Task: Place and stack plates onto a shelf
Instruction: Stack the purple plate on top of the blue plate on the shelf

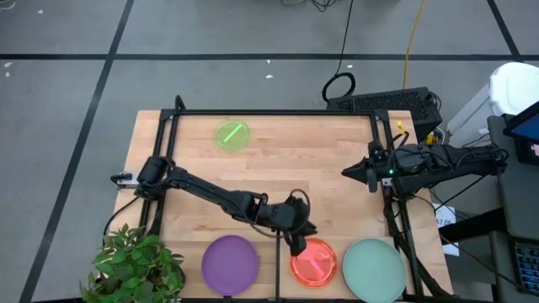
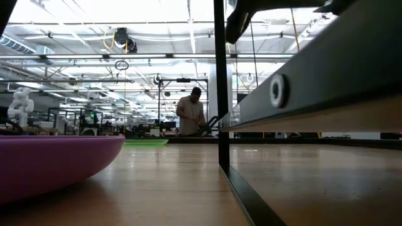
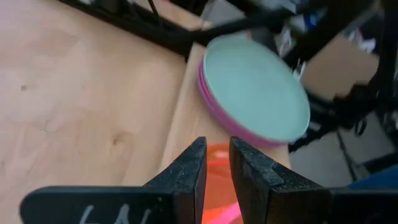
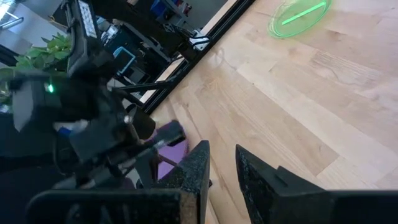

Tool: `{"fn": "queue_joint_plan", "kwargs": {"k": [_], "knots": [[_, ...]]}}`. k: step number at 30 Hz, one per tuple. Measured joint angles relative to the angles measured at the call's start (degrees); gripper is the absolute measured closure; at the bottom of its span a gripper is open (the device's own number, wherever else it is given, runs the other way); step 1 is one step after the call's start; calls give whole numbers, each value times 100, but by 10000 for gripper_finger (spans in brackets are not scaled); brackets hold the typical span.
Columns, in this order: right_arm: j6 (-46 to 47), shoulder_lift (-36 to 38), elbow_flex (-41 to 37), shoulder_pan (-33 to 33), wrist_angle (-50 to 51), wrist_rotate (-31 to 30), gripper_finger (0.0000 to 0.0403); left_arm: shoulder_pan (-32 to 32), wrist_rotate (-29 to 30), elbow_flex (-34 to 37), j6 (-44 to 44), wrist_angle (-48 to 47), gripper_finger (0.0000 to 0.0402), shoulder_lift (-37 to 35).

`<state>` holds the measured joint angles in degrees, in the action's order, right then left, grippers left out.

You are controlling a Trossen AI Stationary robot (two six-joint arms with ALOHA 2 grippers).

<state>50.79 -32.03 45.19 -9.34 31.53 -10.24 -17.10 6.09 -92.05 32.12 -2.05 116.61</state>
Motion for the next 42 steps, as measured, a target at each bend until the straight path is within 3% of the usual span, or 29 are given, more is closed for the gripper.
{"fn": "queue_joint_plan", "kwargs": {"k": [7, 15, 26, 32, 38, 42], "knots": [[-419, 85, 0, 0, 0, 41, 342, 343, 4, -4, 562, 46, 327, -314], [-1055, 242, 0, -1, 32, 842, 342, 721, -20, -15, 1844, -436, 327, -532], [-1581, 457, 0, -2, 188, 1652, 342, 813, -52, -7, 2847, -2550, 327, -1144], [-1812, 569, 0, 0, 220, 1788, 342, 795, -186, -17, 3454, -3793, 327, -1459], [-1849, 576, 0, -1, 298, 1788, 342, 804, -952, -5, 3204, -5271, 327, -1643], [-1845, 568, 0, 0, 431, 1783, 342, 742, -1421, -5, 2482, -5575, 327, -1697]]}}
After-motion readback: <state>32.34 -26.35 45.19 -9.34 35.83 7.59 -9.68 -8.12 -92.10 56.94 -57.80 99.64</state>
